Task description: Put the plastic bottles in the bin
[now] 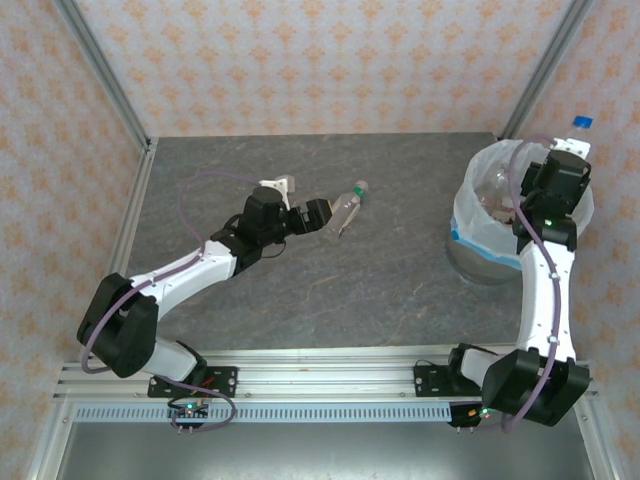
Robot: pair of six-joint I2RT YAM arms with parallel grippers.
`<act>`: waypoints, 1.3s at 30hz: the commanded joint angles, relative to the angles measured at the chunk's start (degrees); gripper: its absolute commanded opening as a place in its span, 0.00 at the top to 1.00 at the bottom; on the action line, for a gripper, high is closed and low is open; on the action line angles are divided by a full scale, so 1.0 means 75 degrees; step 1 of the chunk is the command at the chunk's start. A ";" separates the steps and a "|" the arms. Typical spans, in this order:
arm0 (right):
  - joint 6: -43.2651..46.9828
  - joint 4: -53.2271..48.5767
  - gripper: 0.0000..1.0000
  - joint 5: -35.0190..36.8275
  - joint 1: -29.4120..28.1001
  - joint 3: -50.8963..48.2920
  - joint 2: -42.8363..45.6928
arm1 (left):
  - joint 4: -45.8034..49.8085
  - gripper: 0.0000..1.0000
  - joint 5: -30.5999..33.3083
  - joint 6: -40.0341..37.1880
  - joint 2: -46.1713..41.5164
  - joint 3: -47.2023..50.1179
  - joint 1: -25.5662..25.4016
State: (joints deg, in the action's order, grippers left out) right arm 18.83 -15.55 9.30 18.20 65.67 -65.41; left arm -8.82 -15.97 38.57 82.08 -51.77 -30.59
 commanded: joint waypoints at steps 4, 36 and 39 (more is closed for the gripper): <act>0.0594 -0.0234 0.20 -0.0126 -0.0188 0.0126 0.0237 | -0.0046 0.00 0.0382 -0.0150 -0.0267 0.0131 0.0058; -0.6319 0.0212 0.01 -0.0555 -0.6617 0.0453 -0.3516 | 0.2036 0.00 0.2312 0.0893 -0.0345 0.0029 0.0337; -0.6438 0.0014 0.01 -0.0837 -0.6676 0.0614 -0.3984 | 0.2073 0.00 0.2328 0.0922 -0.0315 0.0038 0.0366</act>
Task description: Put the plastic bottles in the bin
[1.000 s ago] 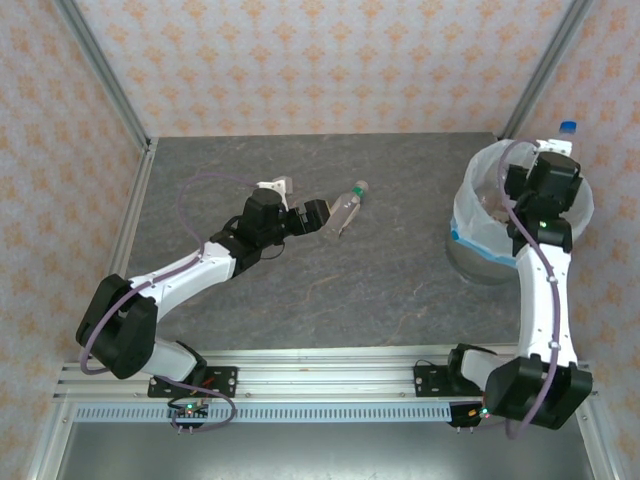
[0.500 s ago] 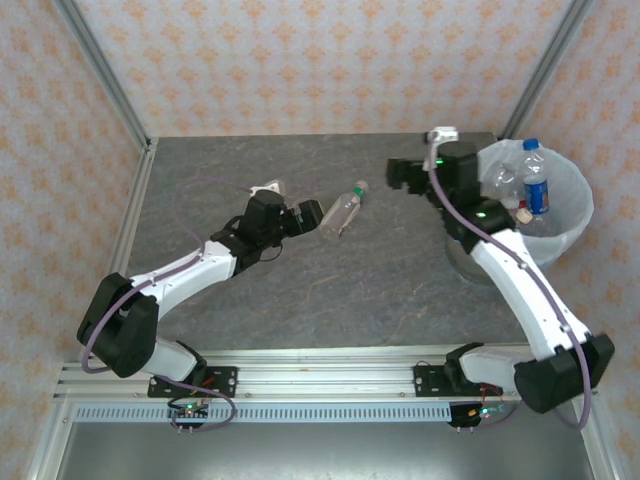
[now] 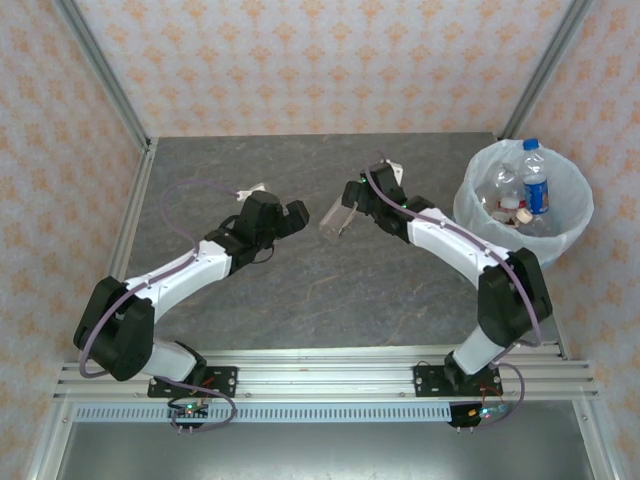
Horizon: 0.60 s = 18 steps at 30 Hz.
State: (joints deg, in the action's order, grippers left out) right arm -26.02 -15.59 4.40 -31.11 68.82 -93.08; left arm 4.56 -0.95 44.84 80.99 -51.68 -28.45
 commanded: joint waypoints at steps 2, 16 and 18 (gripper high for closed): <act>-0.0617 -0.0293 0.01 -0.0022 -0.0151 0.0445 -0.0644 | 0.0286 0.00 0.0293 0.0115 -0.0124 0.0016 0.0093; -0.1097 -0.0813 0.01 -0.0106 -0.0235 0.1939 -0.2805 | 0.0282 0.00 0.0156 0.0268 0.0126 -0.0006 0.0110; -0.1065 -0.0901 0.01 0.0111 -0.0235 0.2137 -0.3064 | 0.0286 0.00 0.0173 0.0266 0.0123 -0.0009 0.0110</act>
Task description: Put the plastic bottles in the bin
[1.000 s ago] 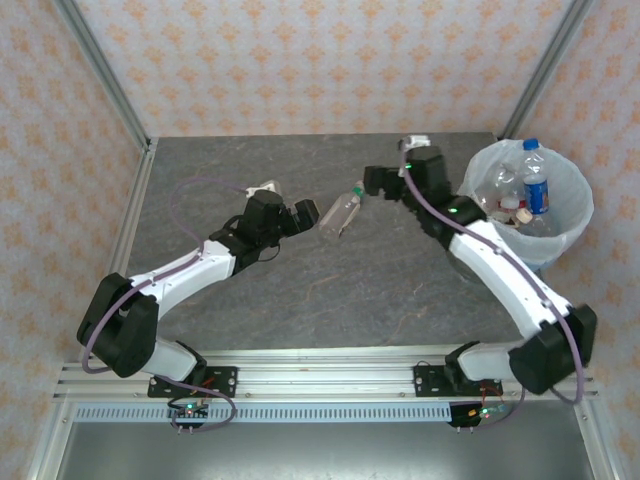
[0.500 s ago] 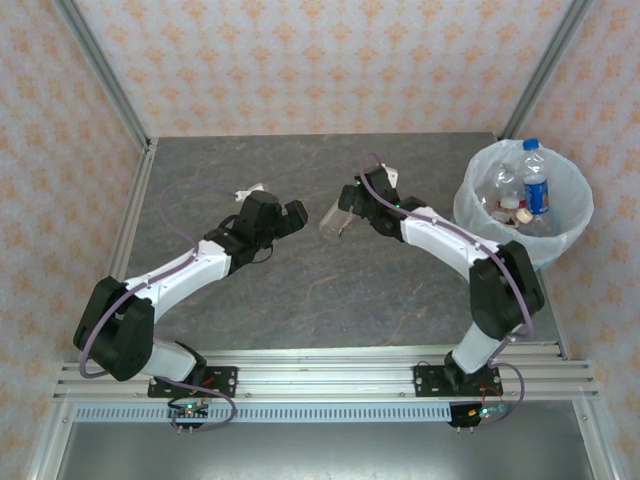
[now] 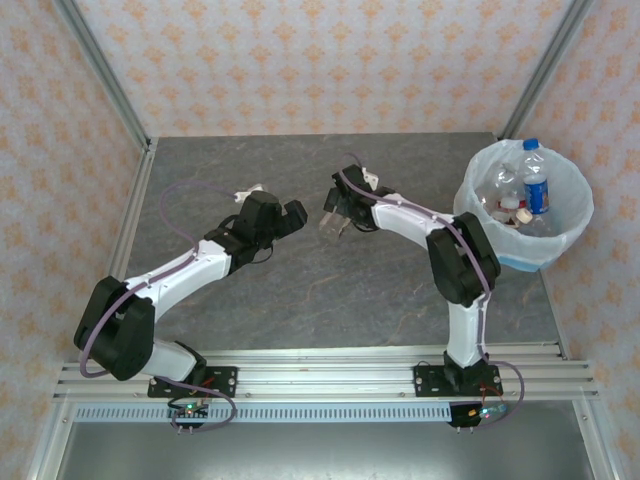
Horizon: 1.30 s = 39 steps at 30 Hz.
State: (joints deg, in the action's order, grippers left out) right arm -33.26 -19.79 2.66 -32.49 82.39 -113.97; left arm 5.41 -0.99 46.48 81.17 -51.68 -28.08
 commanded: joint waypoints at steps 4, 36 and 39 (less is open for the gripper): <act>-0.0016 -0.0384 0.01 0.0328 -0.0053 0.0603 -0.0744 | 0.0180 0.00 0.0191 0.0059 0.0120 0.0006 0.0063; 0.2450 0.2527 0.49 0.0774 -0.0051 -0.2795 0.3108 | 0.0099 0.00 0.0077 0.0154 0.0415 -0.0183 0.0071; 0.2822 0.2795 0.51 0.0692 -0.0054 -0.3051 0.3608 | 0.0100 0.00 0.0033 0.0166 0.0451 -0.0223 0.0074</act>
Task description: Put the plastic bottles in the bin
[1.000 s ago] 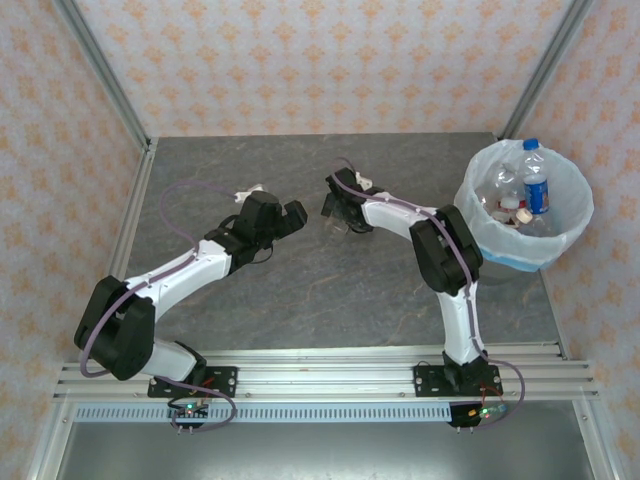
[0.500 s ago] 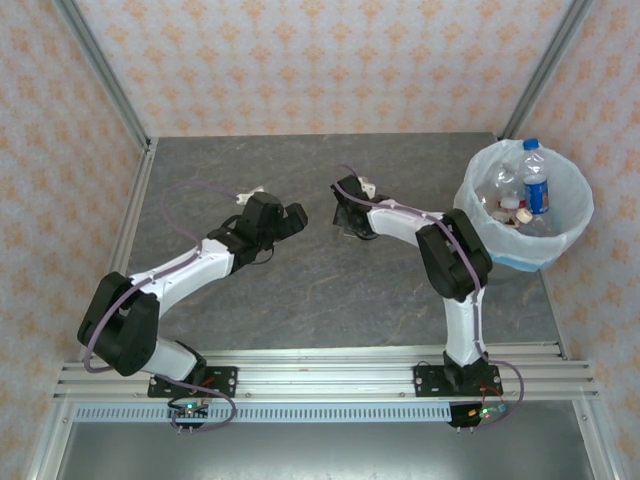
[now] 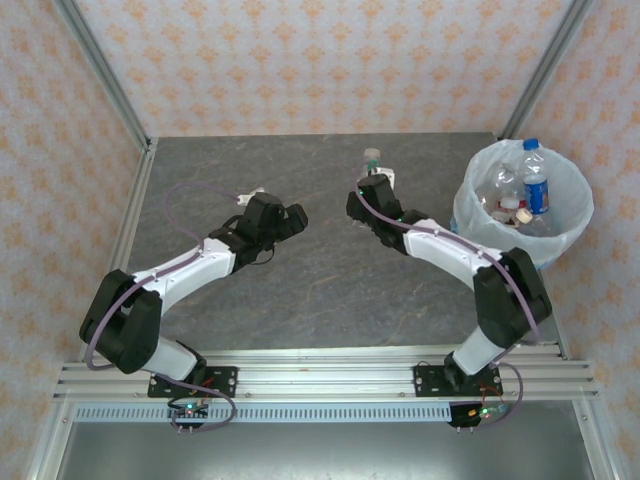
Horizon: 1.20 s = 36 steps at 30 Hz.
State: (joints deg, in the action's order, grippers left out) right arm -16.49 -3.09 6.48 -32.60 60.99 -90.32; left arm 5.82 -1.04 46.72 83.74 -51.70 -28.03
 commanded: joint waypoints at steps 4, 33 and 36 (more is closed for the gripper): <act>0.0990 0.0715 0.52 0.0153 -0.0041 -0.0403 0.1045 | 0.0039 0.00 -0.0012 0.0157 0.0143 -0.0258 0.0069; 0.2634 -0.1746 0.53 -0.1507 0.3169 0.0962 0.4300 | 0.0114 0.00 0.0150 0.0134 0.0025 -0.0255 0.0073; 0.2886 -0.1979 0.52 -0.1531 0.3901 0.0934 0.4421 | 0.0137 0.00 0.0150 0.0128 0.0020 -0.0259 0.0077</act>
State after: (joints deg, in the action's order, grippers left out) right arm 2.70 -14.55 -2.52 -6.35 66.61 -58.33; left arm 5.85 -1.41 47.16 84.29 -52.14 -28.01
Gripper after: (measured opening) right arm 0.507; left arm 0.999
